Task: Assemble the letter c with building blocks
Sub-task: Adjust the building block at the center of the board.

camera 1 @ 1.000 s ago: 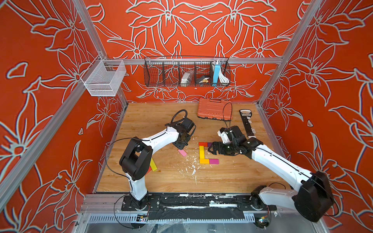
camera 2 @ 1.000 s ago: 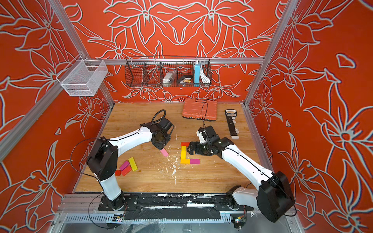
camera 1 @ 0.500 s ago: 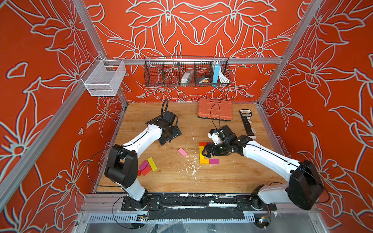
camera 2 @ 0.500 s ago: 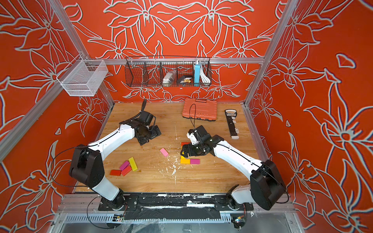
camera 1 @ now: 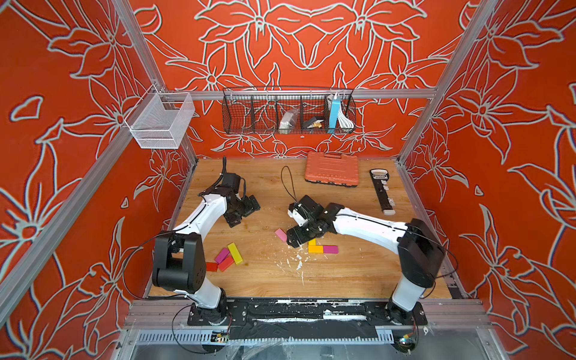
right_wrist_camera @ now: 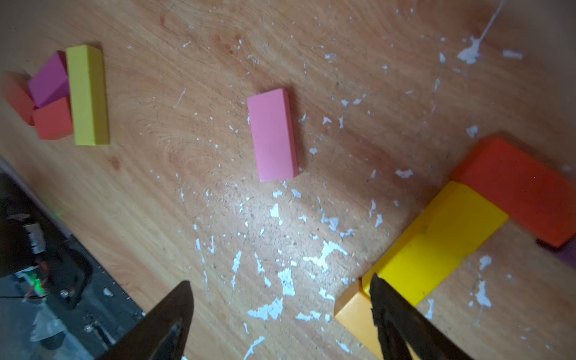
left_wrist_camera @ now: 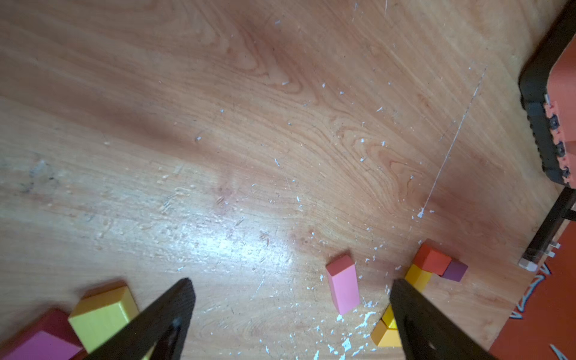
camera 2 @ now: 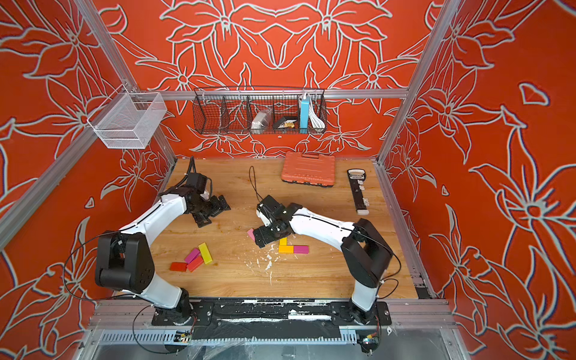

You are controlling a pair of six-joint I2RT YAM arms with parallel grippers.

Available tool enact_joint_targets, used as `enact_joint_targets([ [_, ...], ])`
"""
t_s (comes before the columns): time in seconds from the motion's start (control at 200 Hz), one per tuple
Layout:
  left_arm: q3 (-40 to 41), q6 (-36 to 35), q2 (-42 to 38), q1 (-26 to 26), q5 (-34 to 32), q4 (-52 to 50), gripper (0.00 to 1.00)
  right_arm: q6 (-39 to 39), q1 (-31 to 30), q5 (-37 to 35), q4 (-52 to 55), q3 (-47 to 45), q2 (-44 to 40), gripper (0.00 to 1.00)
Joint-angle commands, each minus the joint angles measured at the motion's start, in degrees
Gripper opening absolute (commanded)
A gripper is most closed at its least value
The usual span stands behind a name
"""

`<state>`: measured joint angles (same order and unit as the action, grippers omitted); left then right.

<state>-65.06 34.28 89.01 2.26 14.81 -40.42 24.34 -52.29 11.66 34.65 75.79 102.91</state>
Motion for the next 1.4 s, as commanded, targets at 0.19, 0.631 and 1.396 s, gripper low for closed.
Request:
enact_joint_targets([
  [0.19,2.19,0.38,-1.31,-3.87,6.17,2.04,0.98,-5.78,-4.17,-12.83,9.62,10.74,11.27,0.92],
  [0.631,4.59,1.88,-0.32,-4.86,8.35,5.25,0.98,-7.45,-4.86,-16.67,12.48,17.48,18.08,0.92],
  [1.396,6.85,2.36,-0.68,-4.81,9.34,6.37,0.98,-7.18,-2.61,-21.07,12.85,19.67,20.66,0.92],
])
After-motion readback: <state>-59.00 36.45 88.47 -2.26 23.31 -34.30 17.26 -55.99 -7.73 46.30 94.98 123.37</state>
